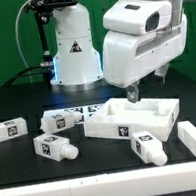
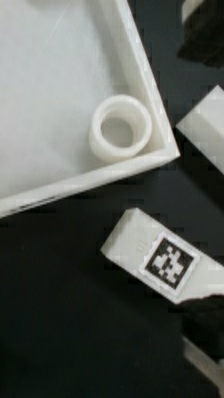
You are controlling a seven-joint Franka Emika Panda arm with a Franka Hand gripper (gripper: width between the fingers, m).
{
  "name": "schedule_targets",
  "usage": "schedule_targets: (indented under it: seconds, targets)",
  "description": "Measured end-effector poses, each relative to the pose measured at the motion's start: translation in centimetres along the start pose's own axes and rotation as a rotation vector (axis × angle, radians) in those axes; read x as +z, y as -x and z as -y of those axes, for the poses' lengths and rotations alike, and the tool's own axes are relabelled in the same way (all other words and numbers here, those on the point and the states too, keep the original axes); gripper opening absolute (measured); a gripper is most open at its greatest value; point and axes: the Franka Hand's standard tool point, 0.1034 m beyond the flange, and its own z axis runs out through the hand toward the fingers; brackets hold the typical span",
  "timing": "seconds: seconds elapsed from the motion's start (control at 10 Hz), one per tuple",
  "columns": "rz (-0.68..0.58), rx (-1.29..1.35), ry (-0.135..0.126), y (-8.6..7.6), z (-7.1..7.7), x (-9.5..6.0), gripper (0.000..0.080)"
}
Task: Assemble square table
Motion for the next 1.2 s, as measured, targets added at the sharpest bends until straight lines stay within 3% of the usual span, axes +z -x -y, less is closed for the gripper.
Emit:
schedule_targets:
  seconds: [0.2, 0.6, 0.8, 0.9, 1.2]
  targets:
    - [-0.070, 0.185, 0.011, -1.5, -1.2, 2.0, 0.0649]
    - [-0.070, 0.171, 0.009, -1.5, -1.4, 2.4, 0.0649]
    - [-0.105, 0.300, 0.013, -1.9, -2.3, 3.3, 0.0649]
    - [-0.115, 0.381, -0.015, -2.0, -2.8, 4.0, 0.0649]
    - [-0.136, 0.421, -0.017, -2.1, -4.4, 6.0, 0.0649]
